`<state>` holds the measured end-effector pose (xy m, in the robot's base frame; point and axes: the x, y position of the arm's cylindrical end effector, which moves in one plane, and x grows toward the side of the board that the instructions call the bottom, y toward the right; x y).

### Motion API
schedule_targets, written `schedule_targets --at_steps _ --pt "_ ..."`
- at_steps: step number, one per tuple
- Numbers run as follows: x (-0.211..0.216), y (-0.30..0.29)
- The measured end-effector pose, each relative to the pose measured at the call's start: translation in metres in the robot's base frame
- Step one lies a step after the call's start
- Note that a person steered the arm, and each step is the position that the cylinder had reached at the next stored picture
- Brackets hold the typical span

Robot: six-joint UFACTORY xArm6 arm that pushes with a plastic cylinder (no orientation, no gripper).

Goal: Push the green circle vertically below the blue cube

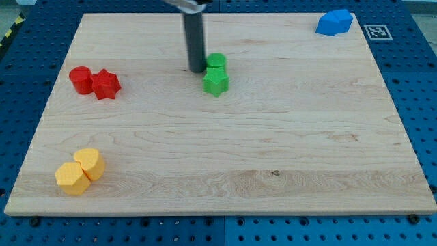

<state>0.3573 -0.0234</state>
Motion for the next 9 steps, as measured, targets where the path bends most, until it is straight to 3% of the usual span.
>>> schedule_targets --at_steps 4,7,9 --pt "0.012 0.200" --pt "0.050 0.294" --pt "0.056 0.307"
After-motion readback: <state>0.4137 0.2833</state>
